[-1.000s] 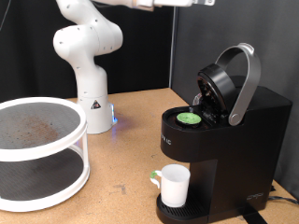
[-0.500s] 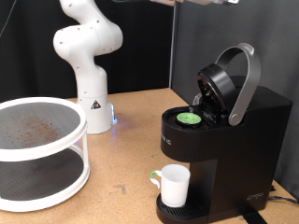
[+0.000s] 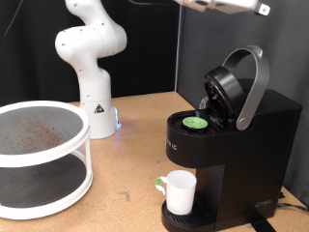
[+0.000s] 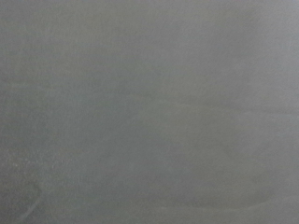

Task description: Make a cup of coffee with the keurig machine

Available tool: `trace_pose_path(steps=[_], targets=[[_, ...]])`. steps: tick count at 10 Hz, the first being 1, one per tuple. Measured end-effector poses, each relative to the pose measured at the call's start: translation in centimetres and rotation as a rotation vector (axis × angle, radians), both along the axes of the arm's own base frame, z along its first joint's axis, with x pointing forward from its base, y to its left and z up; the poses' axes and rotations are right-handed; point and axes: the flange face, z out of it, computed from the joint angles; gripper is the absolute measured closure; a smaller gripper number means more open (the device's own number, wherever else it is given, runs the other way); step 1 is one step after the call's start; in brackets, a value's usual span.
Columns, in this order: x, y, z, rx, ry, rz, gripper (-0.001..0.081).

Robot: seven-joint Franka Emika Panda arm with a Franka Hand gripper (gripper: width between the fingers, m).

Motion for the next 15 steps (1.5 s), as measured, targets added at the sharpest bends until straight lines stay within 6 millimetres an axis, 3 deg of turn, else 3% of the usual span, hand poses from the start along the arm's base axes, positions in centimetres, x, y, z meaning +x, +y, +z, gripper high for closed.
trace_pose_path(steps=[1, 2, 3, 6, 10, 13, 15], targets=[[0.5, 0.9, -0.5, -0.012, 0.008, 0.010, 0.0719], [1.0, 1.7, -1.1, -0.023, 0.017, 0.021, 0.0719], [1.2, 2.2, -1.8, -0.032, 0.022, 0.032, 0.0788], [0.6, 2.8, -3.2, -0.040, -0.009, 0.099, 0.0804], [-1.3, 1.6, -5.2, -0.045, 0.000, 0.132, 0.0806], [-1.2, 0.7, -5.4, -0.088, -0.062, 0.088, 0.0806], [-0.2, 0.8, -4.4, -0.135, -0.139, 0.093, 0.0806]])
